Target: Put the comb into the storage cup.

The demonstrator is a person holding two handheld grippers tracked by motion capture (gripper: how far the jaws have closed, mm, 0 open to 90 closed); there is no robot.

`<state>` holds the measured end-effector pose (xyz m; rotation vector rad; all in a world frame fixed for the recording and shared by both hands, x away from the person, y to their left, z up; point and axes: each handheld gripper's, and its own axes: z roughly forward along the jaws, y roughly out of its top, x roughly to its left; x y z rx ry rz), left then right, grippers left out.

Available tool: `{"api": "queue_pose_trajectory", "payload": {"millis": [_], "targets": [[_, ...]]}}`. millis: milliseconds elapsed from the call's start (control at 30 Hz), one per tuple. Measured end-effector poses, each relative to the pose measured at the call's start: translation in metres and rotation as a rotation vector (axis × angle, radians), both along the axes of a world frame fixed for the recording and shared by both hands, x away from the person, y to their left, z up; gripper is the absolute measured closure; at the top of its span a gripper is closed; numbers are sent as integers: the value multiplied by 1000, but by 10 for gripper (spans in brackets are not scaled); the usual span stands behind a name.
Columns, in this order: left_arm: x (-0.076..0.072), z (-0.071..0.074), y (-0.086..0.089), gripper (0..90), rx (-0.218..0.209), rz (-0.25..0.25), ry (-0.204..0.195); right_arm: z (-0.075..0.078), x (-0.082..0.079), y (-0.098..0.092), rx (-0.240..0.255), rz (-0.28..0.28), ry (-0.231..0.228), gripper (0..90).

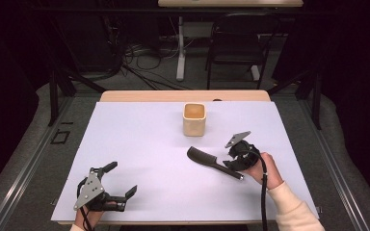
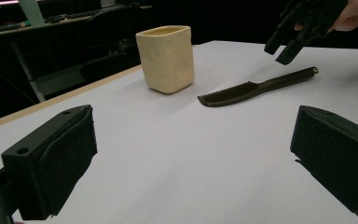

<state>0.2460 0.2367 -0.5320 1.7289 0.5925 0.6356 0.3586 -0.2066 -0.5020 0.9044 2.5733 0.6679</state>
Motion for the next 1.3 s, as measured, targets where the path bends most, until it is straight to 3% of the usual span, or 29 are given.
{"api": "queue_pose_trajectory", "payload": {"millis": [133,333,467,700,867,1300], "targets": [[0,0,0,3,3,1,0,4,-2,1,14,18,-4,383],[0,0,-1,3,2,-3,-2,9,-6,6,20,42,-6,157],[0,0,-1,3,-1,-1,0,9,-6,11,12,74,20,95],[0,0,-1,3,2,-2,-2,6,-7,19,-8,111,45,36],[0,0,-1,3,-3,-2,-2,5,-7,25,11,137,66,0],[-1,0,-1,3,-10,0,-6,3,-8,38,-13,180,92,0]]}}
